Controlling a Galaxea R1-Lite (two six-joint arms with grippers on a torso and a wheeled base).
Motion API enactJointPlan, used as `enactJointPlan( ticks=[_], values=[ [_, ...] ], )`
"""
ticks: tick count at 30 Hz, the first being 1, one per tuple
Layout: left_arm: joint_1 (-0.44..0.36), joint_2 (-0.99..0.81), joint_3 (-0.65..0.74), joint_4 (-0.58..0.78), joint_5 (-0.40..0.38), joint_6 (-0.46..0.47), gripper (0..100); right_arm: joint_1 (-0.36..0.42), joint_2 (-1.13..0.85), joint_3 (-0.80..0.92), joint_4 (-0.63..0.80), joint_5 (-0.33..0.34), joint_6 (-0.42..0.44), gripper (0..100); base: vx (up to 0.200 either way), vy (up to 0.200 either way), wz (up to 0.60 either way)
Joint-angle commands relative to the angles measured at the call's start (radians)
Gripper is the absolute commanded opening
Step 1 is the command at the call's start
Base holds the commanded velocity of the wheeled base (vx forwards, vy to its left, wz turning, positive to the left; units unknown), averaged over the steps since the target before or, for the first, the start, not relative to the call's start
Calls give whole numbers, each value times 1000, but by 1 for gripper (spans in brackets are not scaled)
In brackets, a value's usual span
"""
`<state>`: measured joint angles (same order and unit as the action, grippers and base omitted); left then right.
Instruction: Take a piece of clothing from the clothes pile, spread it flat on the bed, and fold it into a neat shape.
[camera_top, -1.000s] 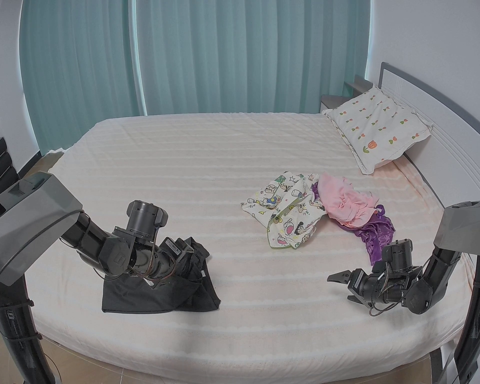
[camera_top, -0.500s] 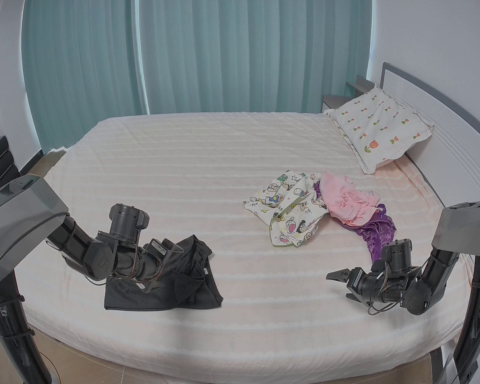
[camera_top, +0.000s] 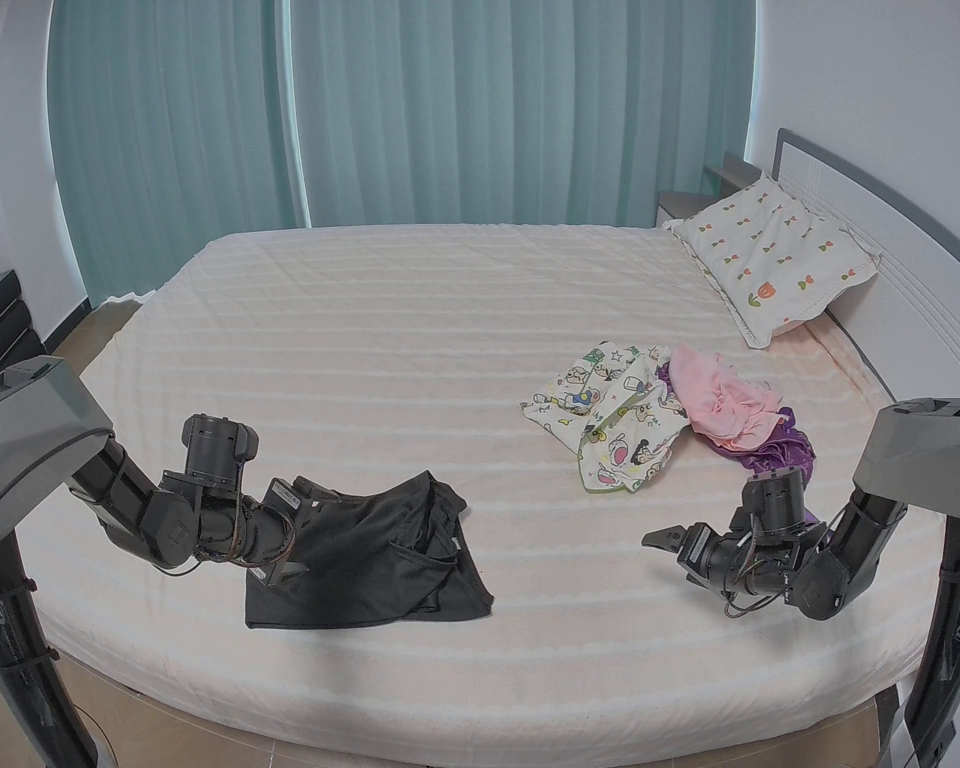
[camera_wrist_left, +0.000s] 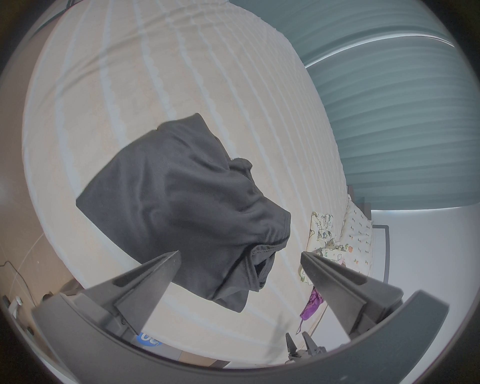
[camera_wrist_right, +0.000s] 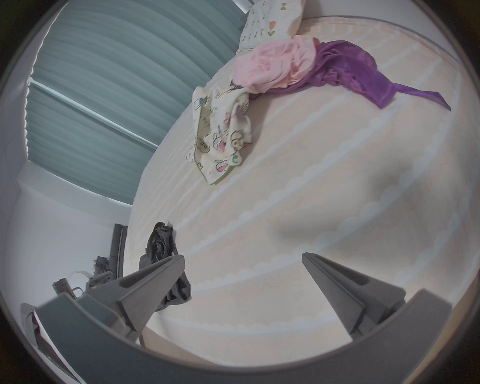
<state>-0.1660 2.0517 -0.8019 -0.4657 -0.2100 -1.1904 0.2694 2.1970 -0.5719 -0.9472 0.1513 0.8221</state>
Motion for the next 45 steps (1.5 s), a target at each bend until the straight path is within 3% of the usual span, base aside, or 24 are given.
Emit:
enactJointPlan(
  ticks=[1,7,16,24,27,36,45],
  values=[
    [14,7,0,-2,-14,0,100,83,9,-118,102,-75,-1,100,0,200,0],
    [23,8,1,-2,-15,0,100,191,40,-290,263,-153,-3,100,0,200,0],
    [68,5,-2,-2,-63,-3,100,326,179,-479,384,-253,-37,100,0,0,0],
    [71,10,-3,-2,-66,-3,100,332,182,-479,381,-274,-110,100,0,200,0],
    [71,8,0,-2,-75,-9,100,337,182,-487,378,-314,-153,100,0,200,0],
    [72,8,-2,-4,-94,-26,100,363,181,-488,377,-325,-176,100,0,200,0],
    [71,10,0,-4,-94,-24,100,335,182,-473,381,-438,-331,100,0,44,0]
  ],
)
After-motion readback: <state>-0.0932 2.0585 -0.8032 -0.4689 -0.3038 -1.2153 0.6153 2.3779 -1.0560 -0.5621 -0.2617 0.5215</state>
